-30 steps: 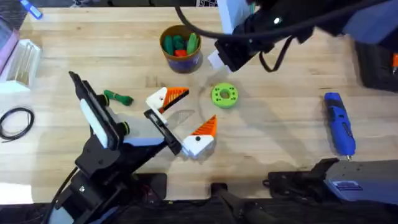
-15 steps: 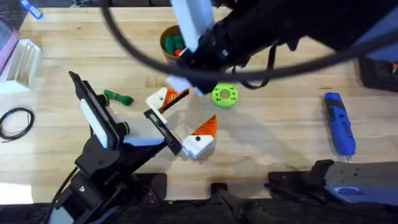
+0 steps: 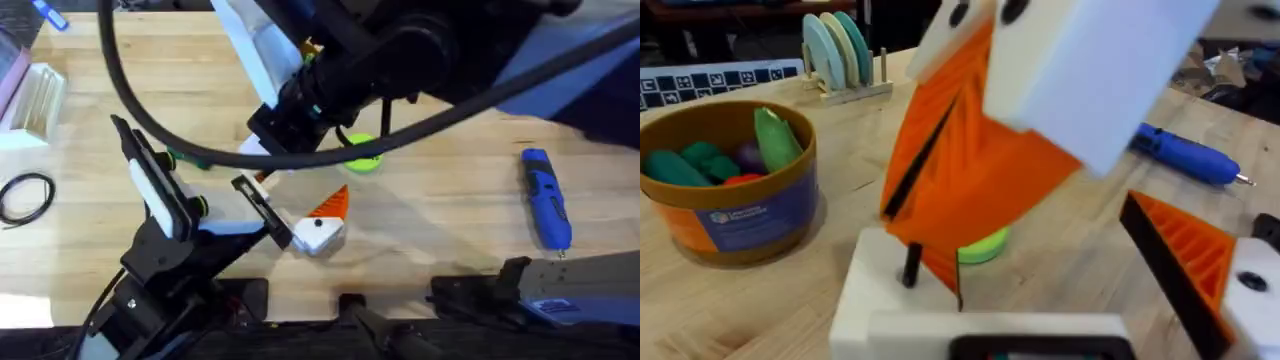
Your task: Pick up the gripper from the table and insert it into the empty holder that is missing its gripper. Then pick up a screw, insert it into the mounting hole, and use the screwdriver to tighten it. Finally, clean up the table by picking up the vegetable and placing it into the bucket.
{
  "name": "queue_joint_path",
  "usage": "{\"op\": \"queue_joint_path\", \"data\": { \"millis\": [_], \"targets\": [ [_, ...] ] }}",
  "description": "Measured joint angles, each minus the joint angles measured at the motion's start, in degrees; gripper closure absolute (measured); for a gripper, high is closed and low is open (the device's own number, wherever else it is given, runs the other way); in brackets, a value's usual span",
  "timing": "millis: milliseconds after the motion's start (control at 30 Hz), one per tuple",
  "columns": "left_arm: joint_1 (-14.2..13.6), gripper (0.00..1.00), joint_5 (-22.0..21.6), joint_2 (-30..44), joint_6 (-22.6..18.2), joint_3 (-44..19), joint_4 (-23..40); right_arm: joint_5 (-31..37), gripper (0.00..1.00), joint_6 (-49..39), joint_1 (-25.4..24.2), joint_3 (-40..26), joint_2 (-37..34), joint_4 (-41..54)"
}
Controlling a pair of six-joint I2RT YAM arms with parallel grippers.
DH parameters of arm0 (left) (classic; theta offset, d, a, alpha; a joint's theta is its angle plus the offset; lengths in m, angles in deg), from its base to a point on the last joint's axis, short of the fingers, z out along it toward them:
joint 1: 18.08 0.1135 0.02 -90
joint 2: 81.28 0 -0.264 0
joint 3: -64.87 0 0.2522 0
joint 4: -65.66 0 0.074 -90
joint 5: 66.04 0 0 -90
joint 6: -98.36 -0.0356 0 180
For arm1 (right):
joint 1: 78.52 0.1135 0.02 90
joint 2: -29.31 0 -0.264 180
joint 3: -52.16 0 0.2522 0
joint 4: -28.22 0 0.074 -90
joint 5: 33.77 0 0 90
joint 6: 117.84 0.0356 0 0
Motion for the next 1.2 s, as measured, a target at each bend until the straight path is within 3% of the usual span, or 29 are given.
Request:
{"op": "queue_joint_path", "data": {
  "millis": [833, 1200],
  "targets": [
    [0.00, 0.015, 0.00, -0.02, 0.00, 0.00, 0.00, 3.03, 0.994, 0.95, 0.01, 0.00, 0.00, 0.49],
    [0.02, 0.015, -0.46, 0.11, 0.40, 0.00, 0.07, 4.75, 0.994, 0.86, 2.43, -0.20, -0.77, 1.79]
  ]
}}
